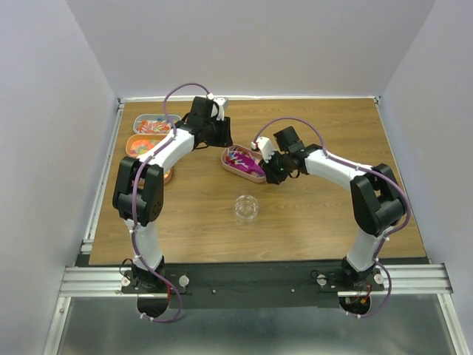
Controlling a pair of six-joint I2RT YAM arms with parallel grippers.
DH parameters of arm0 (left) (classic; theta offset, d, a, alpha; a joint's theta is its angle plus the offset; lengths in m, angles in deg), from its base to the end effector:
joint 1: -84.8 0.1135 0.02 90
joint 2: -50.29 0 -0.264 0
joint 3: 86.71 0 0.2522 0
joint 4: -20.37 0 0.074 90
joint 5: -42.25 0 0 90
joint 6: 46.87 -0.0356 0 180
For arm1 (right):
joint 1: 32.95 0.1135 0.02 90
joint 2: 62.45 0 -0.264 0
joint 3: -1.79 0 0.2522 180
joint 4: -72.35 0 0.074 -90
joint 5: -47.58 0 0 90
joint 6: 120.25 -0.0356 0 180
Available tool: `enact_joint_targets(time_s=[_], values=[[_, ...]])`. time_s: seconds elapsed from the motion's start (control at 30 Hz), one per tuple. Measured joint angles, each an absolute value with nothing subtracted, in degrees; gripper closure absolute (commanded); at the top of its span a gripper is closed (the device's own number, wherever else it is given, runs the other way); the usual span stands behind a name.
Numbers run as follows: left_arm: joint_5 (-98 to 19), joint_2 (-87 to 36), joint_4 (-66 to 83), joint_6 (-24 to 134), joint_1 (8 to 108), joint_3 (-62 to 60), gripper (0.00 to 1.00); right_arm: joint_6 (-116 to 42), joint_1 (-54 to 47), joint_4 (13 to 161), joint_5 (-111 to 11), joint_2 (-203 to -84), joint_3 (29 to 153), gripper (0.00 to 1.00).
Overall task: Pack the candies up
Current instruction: Scoop the fake candies from the storage box.
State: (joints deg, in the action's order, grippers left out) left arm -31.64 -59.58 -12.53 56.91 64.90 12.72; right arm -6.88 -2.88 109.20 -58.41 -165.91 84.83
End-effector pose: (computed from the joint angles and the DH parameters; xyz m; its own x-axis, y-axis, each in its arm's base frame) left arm 0.4070 -0.1578 0.2418 -0.7499 0.0281 -0.6610 0.3482 0.8663 -0.3582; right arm 0.3208 0.1970 0.1912 -0.4261 -0.6873 -0.5882 -0.8493 0.5280 -0.0017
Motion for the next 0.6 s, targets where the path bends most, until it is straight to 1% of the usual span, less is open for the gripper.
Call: enact_joint_targets(time_s=[0.6], values=[[-31.7, -56.3, -10.5, 57.0, 66.4, 10.5, 0.49, -9.0, -3.6, 103.3, -59.9, -162.7, 79.4, 0.99]])
